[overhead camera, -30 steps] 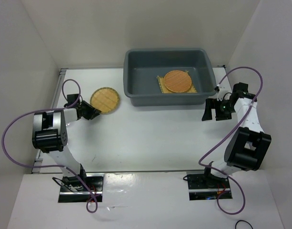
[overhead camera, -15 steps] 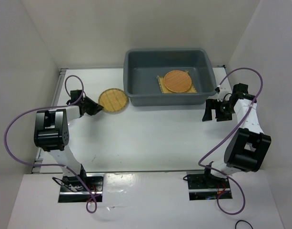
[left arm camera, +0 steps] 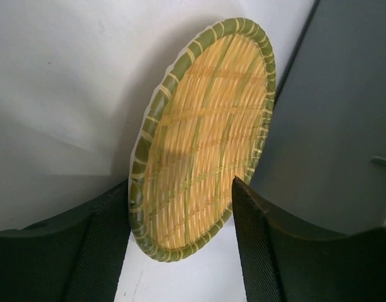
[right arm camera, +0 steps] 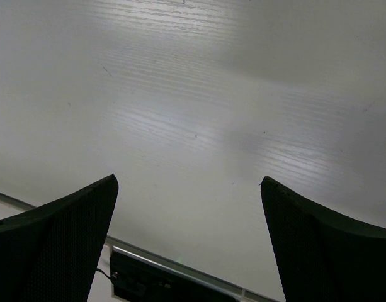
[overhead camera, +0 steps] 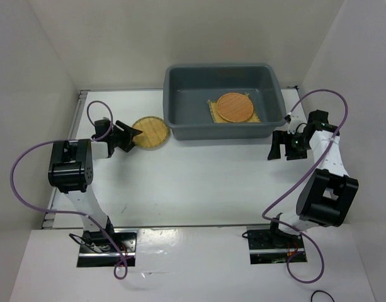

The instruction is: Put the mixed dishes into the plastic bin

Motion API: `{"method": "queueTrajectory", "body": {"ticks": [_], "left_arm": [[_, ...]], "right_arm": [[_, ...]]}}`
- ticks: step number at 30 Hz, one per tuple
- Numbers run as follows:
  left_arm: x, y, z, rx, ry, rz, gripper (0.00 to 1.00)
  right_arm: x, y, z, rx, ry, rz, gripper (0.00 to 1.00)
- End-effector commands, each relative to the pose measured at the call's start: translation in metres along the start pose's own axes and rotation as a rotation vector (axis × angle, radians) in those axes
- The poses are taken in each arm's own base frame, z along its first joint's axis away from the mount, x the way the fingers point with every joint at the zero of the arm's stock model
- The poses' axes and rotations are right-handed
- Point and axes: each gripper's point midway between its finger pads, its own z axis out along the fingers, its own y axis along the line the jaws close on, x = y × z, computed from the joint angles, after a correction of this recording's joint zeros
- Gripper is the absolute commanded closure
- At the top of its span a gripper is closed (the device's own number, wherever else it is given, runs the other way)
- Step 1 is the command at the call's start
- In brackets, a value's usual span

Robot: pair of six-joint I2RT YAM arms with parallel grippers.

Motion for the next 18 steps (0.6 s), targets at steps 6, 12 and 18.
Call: {"method": "queueTrajectory", "body": {"ticks": [6, 12, 18], "left_arm": [[0.018, 0.011, 0.016, 0.062, 0.035, -0.063, 0.51], [0.018, 0.011, 0.02, 0.058, 0.019, -0.073, 0.96], [-0.025, -0.036, -0.017, -0.014, -0.182, -0.024, 1.0]], "right_arm": [[-0.007, -0.006, -0.013, 0.029, -0.06, -0.006, 0.02], [-0.006, -0.009, -0.012, 0.034, -0.062, 0.002, 0.02], [-0.003, -0.01, -0.007, 0.032, -0.06, 0.022, 0.02]]}}
